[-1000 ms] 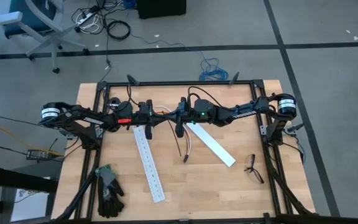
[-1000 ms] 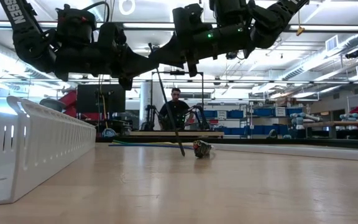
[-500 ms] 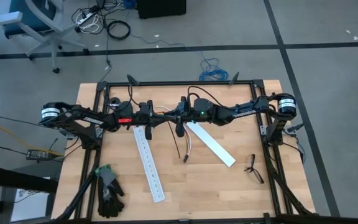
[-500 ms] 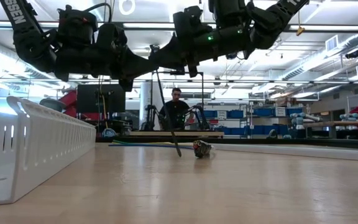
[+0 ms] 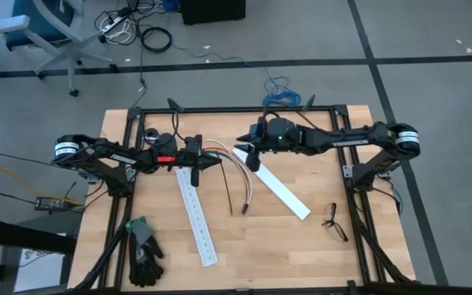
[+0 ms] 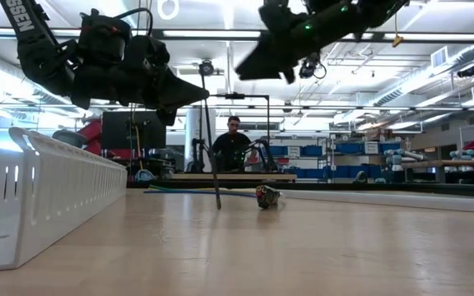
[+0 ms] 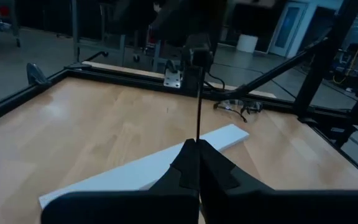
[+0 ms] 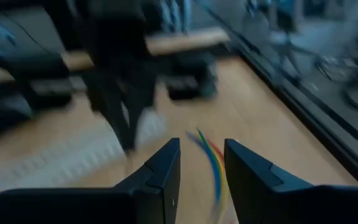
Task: Ziptie cables
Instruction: Wrap the cables together using the black zip tie
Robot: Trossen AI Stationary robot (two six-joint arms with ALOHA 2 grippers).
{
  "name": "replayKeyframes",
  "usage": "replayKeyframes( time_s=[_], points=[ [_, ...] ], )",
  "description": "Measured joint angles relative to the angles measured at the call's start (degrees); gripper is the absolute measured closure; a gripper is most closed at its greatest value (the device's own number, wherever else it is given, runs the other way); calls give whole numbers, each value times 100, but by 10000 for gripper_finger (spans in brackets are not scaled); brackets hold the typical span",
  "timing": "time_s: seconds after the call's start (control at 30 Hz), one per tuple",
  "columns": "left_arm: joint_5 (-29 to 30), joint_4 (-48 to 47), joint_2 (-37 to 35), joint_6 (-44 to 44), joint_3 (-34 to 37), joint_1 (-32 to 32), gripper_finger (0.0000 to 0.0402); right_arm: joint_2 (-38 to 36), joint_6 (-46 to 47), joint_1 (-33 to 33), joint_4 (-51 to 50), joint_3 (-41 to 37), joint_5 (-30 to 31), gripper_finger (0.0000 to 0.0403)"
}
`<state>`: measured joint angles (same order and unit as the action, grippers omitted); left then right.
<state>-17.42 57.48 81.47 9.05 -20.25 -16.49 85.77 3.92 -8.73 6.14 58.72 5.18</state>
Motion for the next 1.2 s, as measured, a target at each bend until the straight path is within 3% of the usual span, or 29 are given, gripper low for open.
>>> replayKeyframes(
  time_s=[0.2,0.33,0.4,0.57,0.77,1.2],
  points=[
    [-176,-62,-2,-63,0,-61,401,-224,-135,767,-1108,0,1363,291],
    [-338,-58,-2,349,0,-237,401,-150,-298,1347,-1594,0,2653,291],
    [-470,-65,-2,610,-10,-323,401,-21,-368,1550,-1730,0,3011,291],
    [-674,-101,-4,1244,-99,-568,401,477,-893,1764,-1350,2,3056,291],
    [-1039,-469,-4,1834,-272,-872,401,1225,-2363,1672,-695,1,3079,291],
    [-1072,-667,-4,2618,-304,-1058,401,2129,-5276,1770,957,2,3158,291]
  ],
)
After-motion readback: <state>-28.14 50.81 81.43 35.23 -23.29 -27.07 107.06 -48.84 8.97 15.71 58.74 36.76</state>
